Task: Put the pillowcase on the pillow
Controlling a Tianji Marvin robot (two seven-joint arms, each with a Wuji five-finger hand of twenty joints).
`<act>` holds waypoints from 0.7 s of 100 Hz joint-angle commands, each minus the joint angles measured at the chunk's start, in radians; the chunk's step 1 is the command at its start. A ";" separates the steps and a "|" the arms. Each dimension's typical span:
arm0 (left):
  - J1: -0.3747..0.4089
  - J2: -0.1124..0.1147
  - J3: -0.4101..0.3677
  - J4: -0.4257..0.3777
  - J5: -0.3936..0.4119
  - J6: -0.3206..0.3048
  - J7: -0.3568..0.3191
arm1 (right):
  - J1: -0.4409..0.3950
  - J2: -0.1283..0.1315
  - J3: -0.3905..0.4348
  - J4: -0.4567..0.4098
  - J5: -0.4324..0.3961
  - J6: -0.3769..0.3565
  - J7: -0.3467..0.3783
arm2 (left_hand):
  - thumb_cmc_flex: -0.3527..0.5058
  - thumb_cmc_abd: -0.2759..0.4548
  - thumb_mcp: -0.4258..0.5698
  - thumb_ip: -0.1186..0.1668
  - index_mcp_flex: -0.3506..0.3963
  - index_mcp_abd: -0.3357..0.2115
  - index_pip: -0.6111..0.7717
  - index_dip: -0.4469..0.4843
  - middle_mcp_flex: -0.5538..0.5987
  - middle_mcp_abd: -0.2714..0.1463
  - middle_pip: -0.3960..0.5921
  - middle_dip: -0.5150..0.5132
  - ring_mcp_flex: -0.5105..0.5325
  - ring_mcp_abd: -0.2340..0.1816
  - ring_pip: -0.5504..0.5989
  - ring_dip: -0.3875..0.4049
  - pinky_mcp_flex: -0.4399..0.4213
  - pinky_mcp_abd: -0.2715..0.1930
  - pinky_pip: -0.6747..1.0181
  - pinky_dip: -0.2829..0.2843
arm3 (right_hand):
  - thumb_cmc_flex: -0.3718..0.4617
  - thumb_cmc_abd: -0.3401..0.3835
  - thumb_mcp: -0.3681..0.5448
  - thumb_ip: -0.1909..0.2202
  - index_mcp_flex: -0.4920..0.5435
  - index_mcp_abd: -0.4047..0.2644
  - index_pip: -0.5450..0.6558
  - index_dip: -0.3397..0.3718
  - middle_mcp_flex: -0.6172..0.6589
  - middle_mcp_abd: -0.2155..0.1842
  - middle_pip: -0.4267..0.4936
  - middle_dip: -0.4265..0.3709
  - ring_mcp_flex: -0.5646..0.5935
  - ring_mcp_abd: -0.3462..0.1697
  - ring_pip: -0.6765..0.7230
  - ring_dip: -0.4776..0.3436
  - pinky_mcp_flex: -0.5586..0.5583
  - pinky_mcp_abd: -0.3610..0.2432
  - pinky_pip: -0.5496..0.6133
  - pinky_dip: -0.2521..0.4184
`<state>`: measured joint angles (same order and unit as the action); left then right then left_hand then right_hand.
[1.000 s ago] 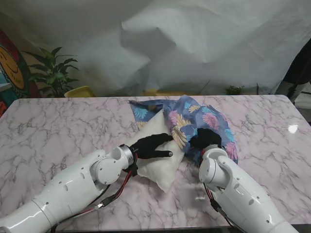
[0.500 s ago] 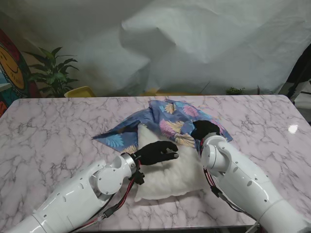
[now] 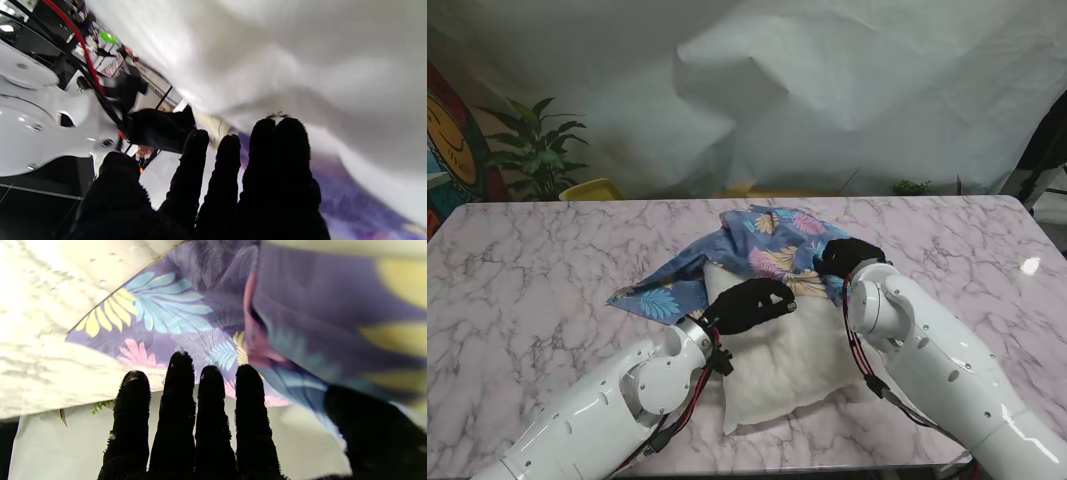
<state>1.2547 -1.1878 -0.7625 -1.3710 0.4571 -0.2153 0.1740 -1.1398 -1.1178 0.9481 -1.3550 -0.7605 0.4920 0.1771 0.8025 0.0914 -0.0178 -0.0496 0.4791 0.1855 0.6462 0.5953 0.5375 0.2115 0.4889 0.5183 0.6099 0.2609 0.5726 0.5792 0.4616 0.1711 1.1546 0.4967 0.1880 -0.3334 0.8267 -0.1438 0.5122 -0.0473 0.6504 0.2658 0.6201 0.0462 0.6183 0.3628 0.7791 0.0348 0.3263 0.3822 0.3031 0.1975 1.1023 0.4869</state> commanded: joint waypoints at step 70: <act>-0.007 0.033 -0.181 -0.016 0.172 0.060 0.009 | -0.594 0.065 0.391 -0.497 -0.339 -0.604 -0.142 | -0.059 -0.026 -0.014 0.025 -0.190 0.000 -0.339 -0.154 -0.355 -0.035 -0.238 -0.114 -0.440 -0.044 -0.343 -0.151 -0.443 -0.041 -0.609 -0.134 | -0.245 0.116 -0.314 0.001 -0.360 0.175 -0.630 -0.073 -0.451 0.059 -0.426 -0.227 -0.641 -0.026 -0.167 -0.231 -0.400 -0.063 -0.406 -0.372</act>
<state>1.2642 -1.1725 -0.9344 -1.4113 0.6365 -0.1453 0.2200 -1.7092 -1.0649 1.3520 -1.8519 -1.0694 -0.1050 0.0188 0.7835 0.0754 -0.0255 -0.0495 0.3309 0.1774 0.3517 0.4585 0.2476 0.1806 0.2756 0.4217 0.2274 0.2290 0.2776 0.4537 0.0540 0.1321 0.6276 0.3925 0.0092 -0.1762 0.4647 -0.1164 0.1655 0.1015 0.1494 0.2288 0.1934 0.1101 0.2790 0.1697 0.1883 0.0328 0.1992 0.1861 -0.0701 0.1586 0.7597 0.1894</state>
